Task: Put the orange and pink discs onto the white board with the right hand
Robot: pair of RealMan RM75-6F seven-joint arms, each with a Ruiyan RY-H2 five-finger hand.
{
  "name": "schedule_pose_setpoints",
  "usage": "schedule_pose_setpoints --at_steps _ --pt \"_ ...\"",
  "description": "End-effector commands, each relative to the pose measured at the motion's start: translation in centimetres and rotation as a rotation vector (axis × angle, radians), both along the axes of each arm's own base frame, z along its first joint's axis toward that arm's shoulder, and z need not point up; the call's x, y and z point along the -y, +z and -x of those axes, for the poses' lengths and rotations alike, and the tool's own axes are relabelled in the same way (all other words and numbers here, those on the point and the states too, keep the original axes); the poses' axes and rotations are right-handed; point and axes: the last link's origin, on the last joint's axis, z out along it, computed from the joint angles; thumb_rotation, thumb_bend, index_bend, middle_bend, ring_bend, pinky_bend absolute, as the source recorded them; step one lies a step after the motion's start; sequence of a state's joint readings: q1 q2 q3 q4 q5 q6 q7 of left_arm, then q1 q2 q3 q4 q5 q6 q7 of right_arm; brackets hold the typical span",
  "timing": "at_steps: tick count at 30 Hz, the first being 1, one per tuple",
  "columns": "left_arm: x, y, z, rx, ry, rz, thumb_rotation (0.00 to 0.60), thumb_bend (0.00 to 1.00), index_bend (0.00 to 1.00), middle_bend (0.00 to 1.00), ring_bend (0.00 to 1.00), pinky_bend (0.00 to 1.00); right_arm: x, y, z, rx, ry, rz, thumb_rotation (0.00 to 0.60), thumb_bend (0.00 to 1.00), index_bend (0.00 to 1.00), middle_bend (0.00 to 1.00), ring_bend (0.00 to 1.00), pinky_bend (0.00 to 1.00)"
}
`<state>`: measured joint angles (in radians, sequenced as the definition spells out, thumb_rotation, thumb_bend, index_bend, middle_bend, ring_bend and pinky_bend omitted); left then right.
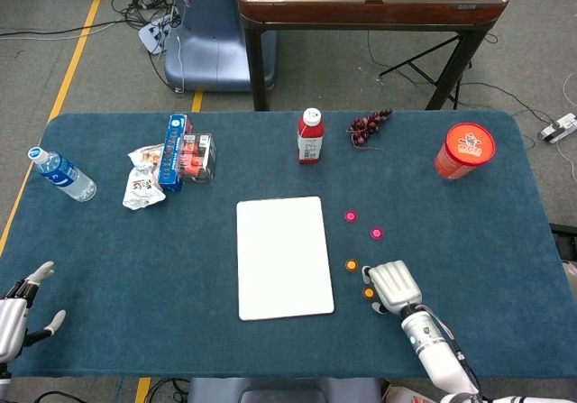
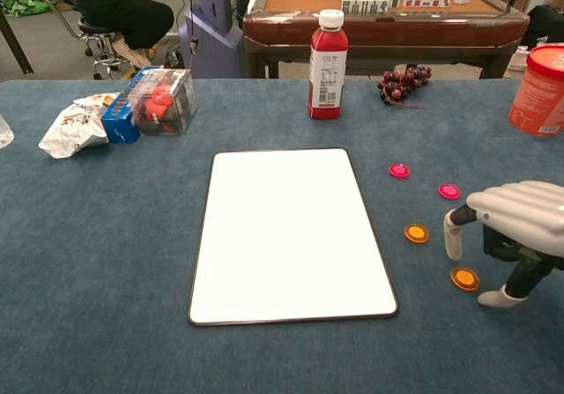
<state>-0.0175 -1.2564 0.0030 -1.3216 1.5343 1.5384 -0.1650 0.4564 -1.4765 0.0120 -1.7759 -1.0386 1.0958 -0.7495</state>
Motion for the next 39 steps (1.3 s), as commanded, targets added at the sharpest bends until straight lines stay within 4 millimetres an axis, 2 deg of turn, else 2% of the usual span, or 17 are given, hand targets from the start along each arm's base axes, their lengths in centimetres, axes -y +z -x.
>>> schedule_pose_setpoints --at_steps 1,18,29,33,39 --pt "0.1 0.0 0.1 0.002 0.003 0.000 0.600 0.29 0.14 0.24 0.26 0.49 0.2 -0.2 -0.1 0.001 -0.003 0.000 0.600 0.12 0.43 1.00 1.00 1.00" --pt "0.2 -0.2 0.4 0.009 0.008 0.001 0.600 0.29 0.14 0.24 0.26 0.49 0.5 -0.6 -0.3 -0.010 -0.026 -0.027 0.600 0.16 0.45 1.00 1.00 1.00" --pt "0.3 -0.2 0.6 0.012 0.011 0.000 0.600 0.29 0.14 0.24 0.26 0.49 0.6 -0.7 -0.5 -0.004 -0.037 -0.038 0.600 0.22 0.59 1.00 1.00 1.00" --pt "0.3 -0.2 0.6 0.011 0.011 0.000 0.600 0.29 0.14 0.24 0.26 0.49 0.6 -0.3 -0.6 0.011 -0.042 -0.033 0.600 0.23 0.60 1.00 1.00 1.00" --pt "0.3 -0.1 0.5 0.010 0.010 -0.002 0.600 0.29 0.14 0.24 0.26 0.49 0.9 1.9 -1.6 0.079 -0.039 -0.009 0.600 0.23 0.60 1.00 1.00 1.00"
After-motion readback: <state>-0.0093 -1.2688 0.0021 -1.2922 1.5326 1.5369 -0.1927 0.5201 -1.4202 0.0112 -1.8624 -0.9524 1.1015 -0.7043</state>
